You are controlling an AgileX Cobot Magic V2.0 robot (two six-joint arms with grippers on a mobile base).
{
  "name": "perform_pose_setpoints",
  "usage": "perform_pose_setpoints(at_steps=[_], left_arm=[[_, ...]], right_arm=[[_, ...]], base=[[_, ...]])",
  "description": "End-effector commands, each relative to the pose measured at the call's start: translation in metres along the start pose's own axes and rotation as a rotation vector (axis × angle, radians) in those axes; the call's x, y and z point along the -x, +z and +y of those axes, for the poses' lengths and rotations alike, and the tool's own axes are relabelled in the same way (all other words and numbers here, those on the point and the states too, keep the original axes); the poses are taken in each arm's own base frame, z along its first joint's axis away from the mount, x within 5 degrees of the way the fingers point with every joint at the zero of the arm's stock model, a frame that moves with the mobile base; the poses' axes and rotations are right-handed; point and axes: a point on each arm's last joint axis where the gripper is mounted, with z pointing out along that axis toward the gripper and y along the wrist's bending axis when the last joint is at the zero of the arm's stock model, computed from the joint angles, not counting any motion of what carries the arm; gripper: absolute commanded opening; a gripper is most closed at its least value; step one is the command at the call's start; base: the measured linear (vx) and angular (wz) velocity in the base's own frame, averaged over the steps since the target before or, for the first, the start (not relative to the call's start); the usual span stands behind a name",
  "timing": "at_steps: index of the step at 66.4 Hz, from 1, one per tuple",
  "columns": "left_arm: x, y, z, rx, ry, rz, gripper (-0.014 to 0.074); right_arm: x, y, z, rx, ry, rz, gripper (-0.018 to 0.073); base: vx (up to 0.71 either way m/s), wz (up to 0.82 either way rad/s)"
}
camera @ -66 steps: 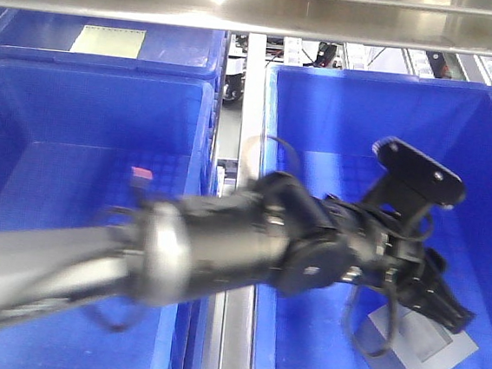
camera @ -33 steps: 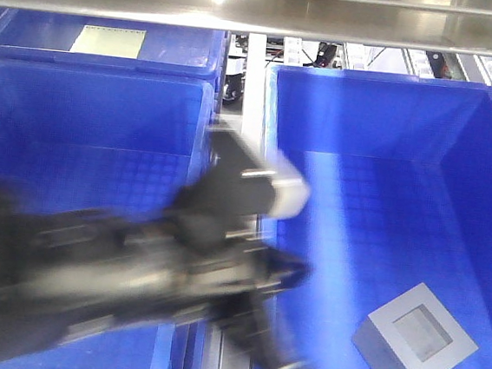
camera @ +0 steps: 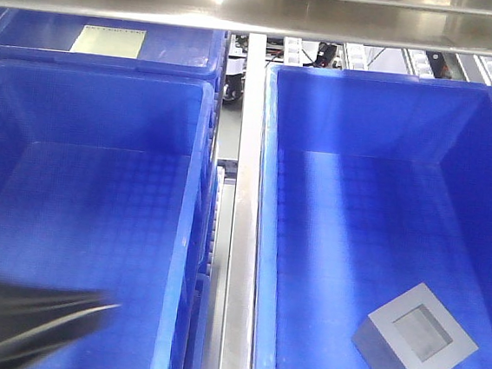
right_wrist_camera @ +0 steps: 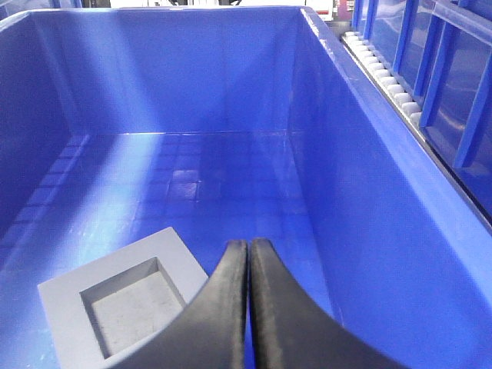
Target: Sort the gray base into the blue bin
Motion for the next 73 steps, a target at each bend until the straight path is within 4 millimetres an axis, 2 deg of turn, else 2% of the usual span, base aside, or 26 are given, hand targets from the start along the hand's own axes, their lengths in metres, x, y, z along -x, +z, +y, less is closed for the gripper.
perform_pose_setpoints(at_steps=[1,10,21,73], left_arm=[[0.003,-0.023,0.0,-0.021,-0.004,-0.128,-0.0006],[-0.012,-0.046,0.002,-0.028,-0.013,-0.184,-0.0006],[-0.024,-0.058,0.004,-0.032,-0.014,-0.218,-0.0006],[-0.026,-0.057,0.004,-0.033,-0.013,-0.214,-0.0006]], right_arm=[[0.003,0.001,0.0,-0.003,-0.016,-0.03,-0.0005],[0.003,0.001,0.0,-0.003,-0.016,-0.03,-0.0005],[0.003,0.001,0.0,-0.003,-0.016,-0.03,-0.0005],[0.003,0.001,0.0,-0.003,-0.016,-0.03,-0.0005]], base=[[0.0,0.0],[0.0,0.0],[0.0,0.0],[0.0,0.0]])
